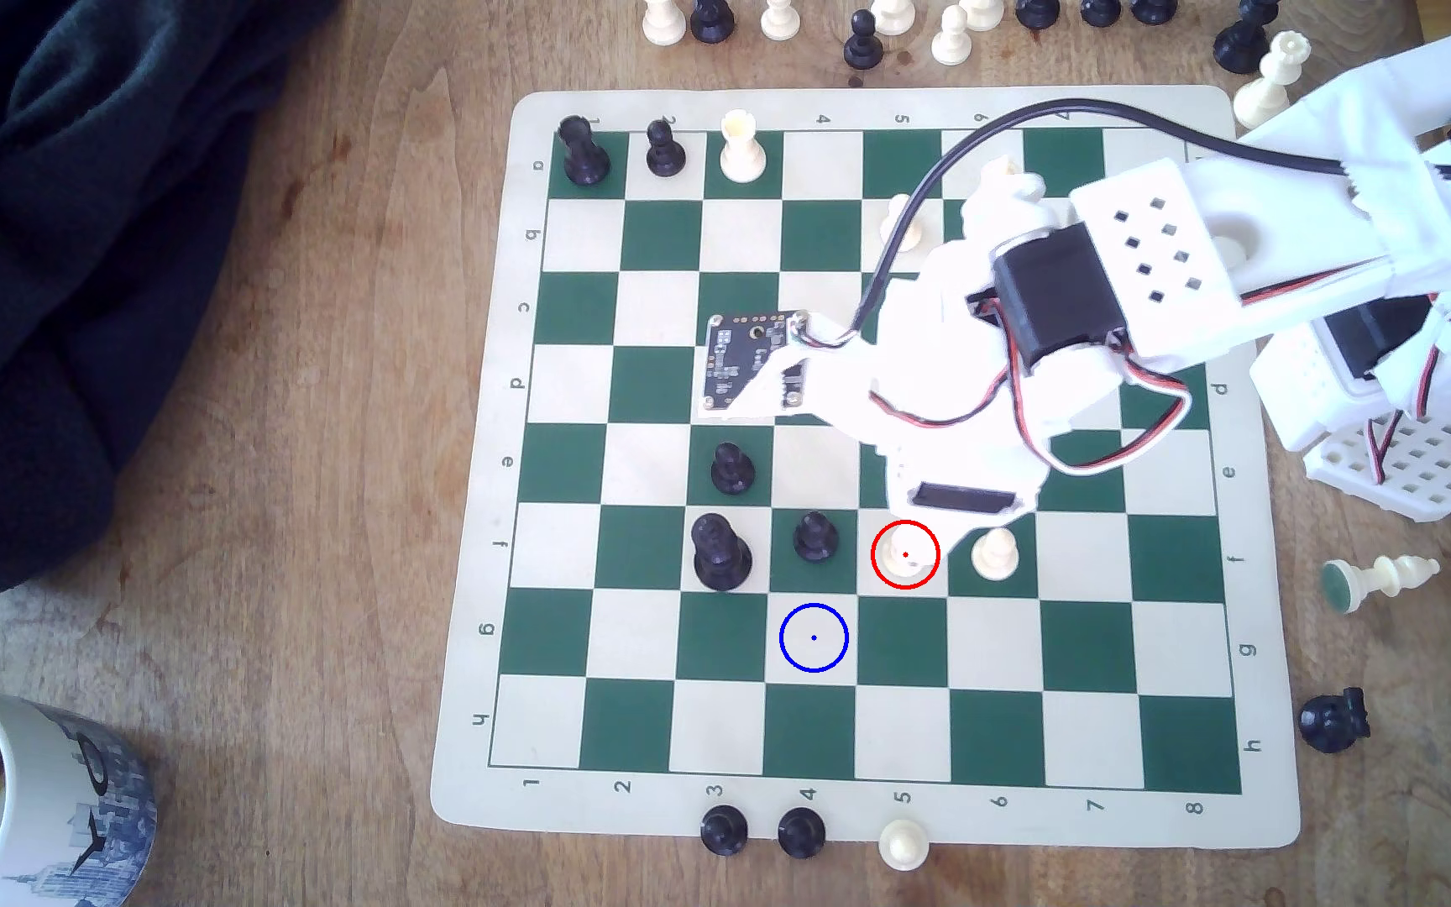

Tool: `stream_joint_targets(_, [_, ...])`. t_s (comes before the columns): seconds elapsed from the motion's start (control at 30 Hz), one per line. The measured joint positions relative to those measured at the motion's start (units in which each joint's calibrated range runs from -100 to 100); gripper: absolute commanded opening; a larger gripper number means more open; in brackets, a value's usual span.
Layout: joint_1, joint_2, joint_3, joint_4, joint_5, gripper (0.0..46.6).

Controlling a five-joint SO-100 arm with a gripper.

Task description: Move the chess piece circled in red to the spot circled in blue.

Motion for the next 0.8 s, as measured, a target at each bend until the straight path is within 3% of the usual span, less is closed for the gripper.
stream_joint_targets(0.23, [-2.51,4.52,-0.18,-1.27,-1.27,16.6])
stream_joint_targets(0.8, [-2.21,9.47,-0.18,-3.75,-1.32,16.8])
